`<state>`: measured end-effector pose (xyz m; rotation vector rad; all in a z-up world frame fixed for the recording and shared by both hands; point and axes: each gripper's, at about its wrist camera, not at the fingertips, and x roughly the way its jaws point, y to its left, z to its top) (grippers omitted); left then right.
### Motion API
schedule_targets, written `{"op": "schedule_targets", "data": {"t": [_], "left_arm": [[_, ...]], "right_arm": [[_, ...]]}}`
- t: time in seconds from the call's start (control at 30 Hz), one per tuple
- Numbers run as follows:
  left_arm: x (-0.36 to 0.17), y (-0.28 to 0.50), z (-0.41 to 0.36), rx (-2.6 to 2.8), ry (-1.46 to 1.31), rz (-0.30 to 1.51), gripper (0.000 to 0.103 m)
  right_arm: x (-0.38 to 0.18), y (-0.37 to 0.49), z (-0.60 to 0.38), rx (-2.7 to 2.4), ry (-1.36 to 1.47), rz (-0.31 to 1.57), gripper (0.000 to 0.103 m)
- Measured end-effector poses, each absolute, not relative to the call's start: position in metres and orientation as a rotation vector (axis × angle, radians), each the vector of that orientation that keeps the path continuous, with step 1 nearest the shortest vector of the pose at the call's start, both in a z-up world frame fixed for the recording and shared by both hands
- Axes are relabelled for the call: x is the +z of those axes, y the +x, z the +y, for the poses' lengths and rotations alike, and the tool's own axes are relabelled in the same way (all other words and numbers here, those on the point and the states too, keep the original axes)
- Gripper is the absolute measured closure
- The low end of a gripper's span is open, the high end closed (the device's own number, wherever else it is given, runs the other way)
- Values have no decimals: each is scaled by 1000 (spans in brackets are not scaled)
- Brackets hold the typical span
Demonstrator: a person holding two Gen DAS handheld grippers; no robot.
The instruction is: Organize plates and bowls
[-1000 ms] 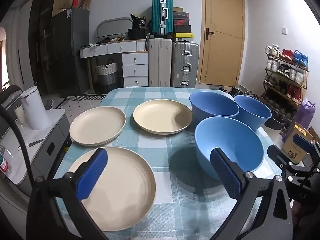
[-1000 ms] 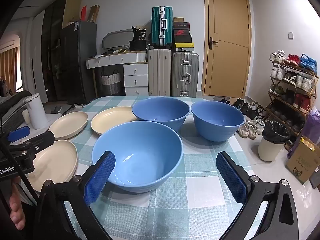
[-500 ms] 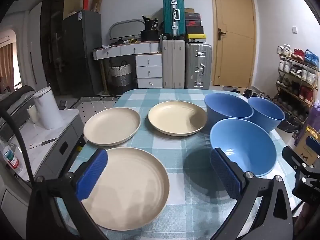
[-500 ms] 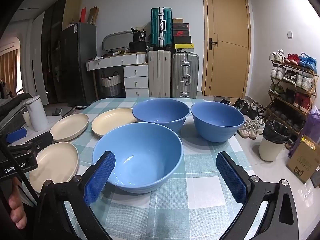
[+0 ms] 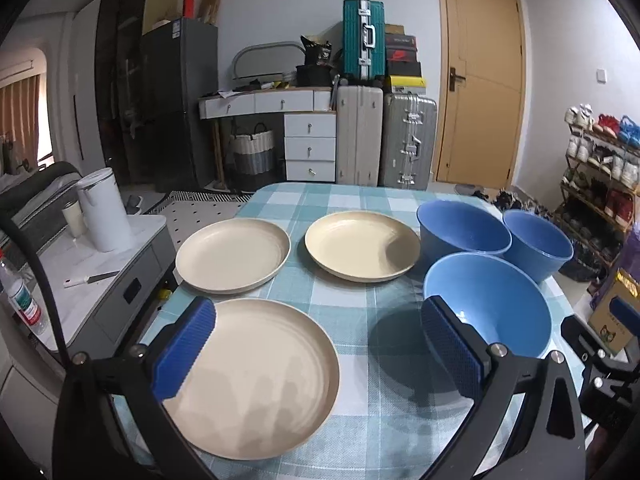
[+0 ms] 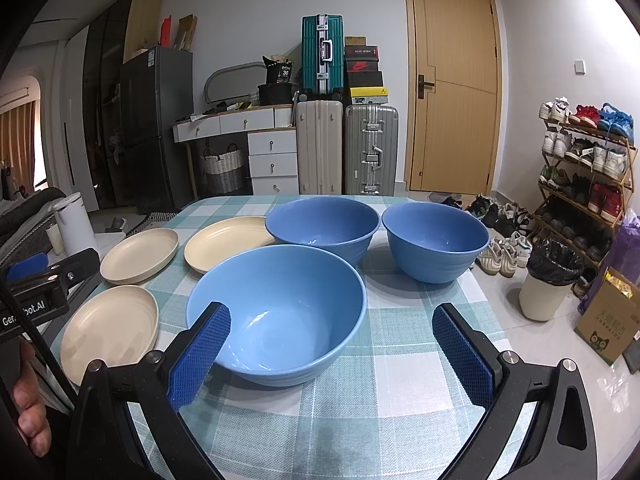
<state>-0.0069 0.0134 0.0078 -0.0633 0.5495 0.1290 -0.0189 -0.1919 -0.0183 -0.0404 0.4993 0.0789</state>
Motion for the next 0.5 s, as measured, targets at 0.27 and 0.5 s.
{"op": "schedule_targets", "data": {"t": [0.27,0.5], "left_arm": [[12,-16,20,175,-110,471,0],[29,-30,28,102,-163,363,0]], "right_arm": [[-17,-19,-195,84,-38,502,0],[-21,-20,-194,96,-28,503,0]]}}
